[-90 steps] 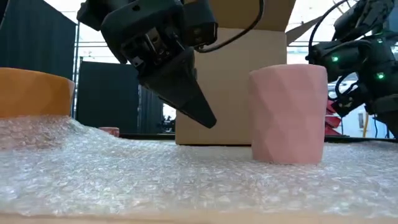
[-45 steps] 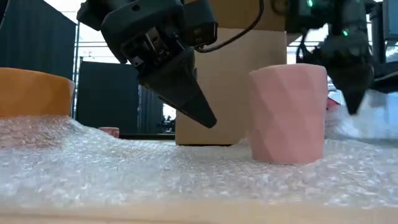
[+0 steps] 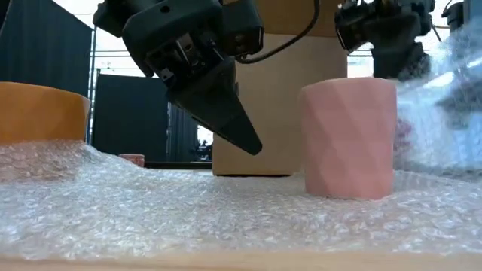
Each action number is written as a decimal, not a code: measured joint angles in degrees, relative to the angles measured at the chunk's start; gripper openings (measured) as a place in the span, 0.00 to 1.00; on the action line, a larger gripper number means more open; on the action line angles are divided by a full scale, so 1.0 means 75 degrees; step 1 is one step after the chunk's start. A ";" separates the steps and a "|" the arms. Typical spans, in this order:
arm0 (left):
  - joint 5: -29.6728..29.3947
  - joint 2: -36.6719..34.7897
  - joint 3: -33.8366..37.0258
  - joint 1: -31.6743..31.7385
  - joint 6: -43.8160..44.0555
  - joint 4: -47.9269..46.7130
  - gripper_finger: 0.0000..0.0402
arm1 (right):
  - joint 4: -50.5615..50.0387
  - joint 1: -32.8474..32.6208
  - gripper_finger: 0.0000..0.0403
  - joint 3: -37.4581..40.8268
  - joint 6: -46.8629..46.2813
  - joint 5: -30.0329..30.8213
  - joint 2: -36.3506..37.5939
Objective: Wrap mug
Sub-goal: Wrap the pink cup with the bubble wrap
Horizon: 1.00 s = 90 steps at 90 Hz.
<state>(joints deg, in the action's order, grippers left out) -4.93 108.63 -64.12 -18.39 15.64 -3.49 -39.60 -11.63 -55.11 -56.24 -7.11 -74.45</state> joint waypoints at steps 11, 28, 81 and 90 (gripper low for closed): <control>0.0003 0.0001 0.0000 0.0000 -0.0002 0.0001 0.14 | 0.0698 -0.0214 0.00 0.0000 -0.0171 0.0169 -0.0058; 0.0035 0.0001 0.0000 0.0000 -0.0003 0.0000 0.14 | 0.1656 -0.0567 0.00 0.0000 -0.0217 0.0572 -0.0216; 0.0041 0.0001 0.0000 0.0000 0.0000 -0.0003 0.14 | 0.4212 -0.1004 0.25 0.0000 0.0936 0.0292 -0.1859; 0.0041 0.0001 0.0000 0.0000 0.0000 -0.0003 0.14 | 0.4134 -0.0908 0.34 0.0000 0.1257 0.0112 -0.1771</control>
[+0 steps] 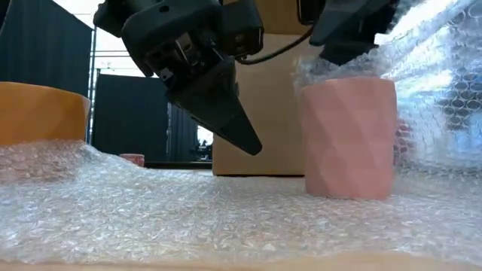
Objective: Wrap mug
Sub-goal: Wrap the pink cup with the bubble wrap
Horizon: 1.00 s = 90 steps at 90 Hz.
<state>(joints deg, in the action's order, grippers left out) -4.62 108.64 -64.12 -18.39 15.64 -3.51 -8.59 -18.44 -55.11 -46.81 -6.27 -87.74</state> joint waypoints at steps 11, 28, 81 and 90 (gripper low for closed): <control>0.0000 0.0000 0.0000 0.0000 -0.0003 0.0000 0.14 | -0.0078 0.0067 0.39 -0.0192 0.0522 -0.0153 0.0041; -0.0003 0.0000 0.0000 0.0000 -0.0006 0.0006 0.14 | 0.0111 0.0062 0.43 -0.0490 0.1403 0.0041 0.0051; -0.0060 -0.0002 0.0003 -0.0002 -0.0049 0.0041 0.14 | 0.2731 0.0000 0.43 -0.0520 0.3841 0.0536 -0.0113; -0.0058 -0.0003 -0.0003 -0.0013 -0.0141 0.0025 0.14 | 0.1894 -0.0003 0.43 -0.0864 0.3824 0.0435 -0.0047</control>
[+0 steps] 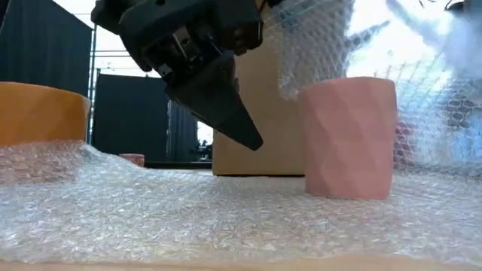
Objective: Wrap mug
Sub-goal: Wrap the pink cup with the bubble wrap
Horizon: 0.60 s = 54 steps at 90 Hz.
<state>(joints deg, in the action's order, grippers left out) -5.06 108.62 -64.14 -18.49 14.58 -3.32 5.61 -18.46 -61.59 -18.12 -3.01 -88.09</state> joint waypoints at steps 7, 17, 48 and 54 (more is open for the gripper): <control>0.0000 0.0000 0.0000 -0.0019 -0.0016 -0.0054 0.14 | -0.1235 -0.0054 0.43 -0.0462 -0.0253 -0.0037 0.0069; 0.0010 0.0003 0.0000 -0.0037 -0.0012 -0.0063 0.14 | -0.3448 -0.0221 0.42 -0.1227 -0.0510 -0.0063 0.0084; 0.0044 0.0009 0.0003 -0.0037 0.0003 -0.0099 0.14 | -0.6330 -0.0851 0.42 -0.1301 -0.1500 0.1590 0.0013; 0.0047 0.0009 0.0003 -0.0037 0.0002 -0.0100 0.14 | -0.5575 -0.0833 0.41 -0.0837 -0.1548 0.1626 0.0011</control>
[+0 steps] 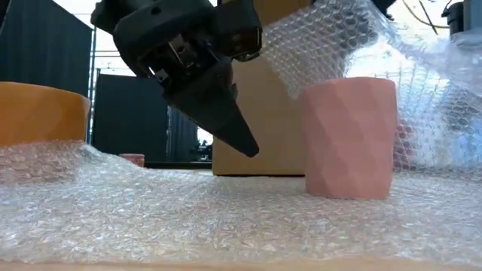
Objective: Wrap mug
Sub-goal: Wrap the pink cup with the bubble wrap
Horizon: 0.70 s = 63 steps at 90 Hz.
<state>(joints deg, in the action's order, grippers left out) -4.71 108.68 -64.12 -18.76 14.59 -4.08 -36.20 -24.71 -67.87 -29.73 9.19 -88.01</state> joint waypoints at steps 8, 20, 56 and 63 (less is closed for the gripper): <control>0.0003 0.0000 0.0000 0.0000 0.0000 0.0018 0.14 | 0.0866 0.0048 0.39 0.0462 -0.0037 0.0130 0.0000; 0.0003 0.0000 0.0001 0.0000 -0.0002 0.0019 0.14 | 0.1948 0.0050 0.39 0.1118 -0.0091 0.0137 -0.0042; 0.0000 0.0000 0.0003 0.0000 -0.0006 0.0017 0.14 | 0.1612 0.0347 0.38 0.0686 0.0033 -0.0927 -0.1467; 0.0000 0.0000 0.0003 0.0000 -0.0009 0.0020 0.14 | 0.0999 0.0418 0.38 0.0218 0.0316 -0.1006 -0.1655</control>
<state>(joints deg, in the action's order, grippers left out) -4.71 108.68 -64.10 -18.76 14.52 -3.92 -28.71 -21.57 -66.24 -27.36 1.64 -100.42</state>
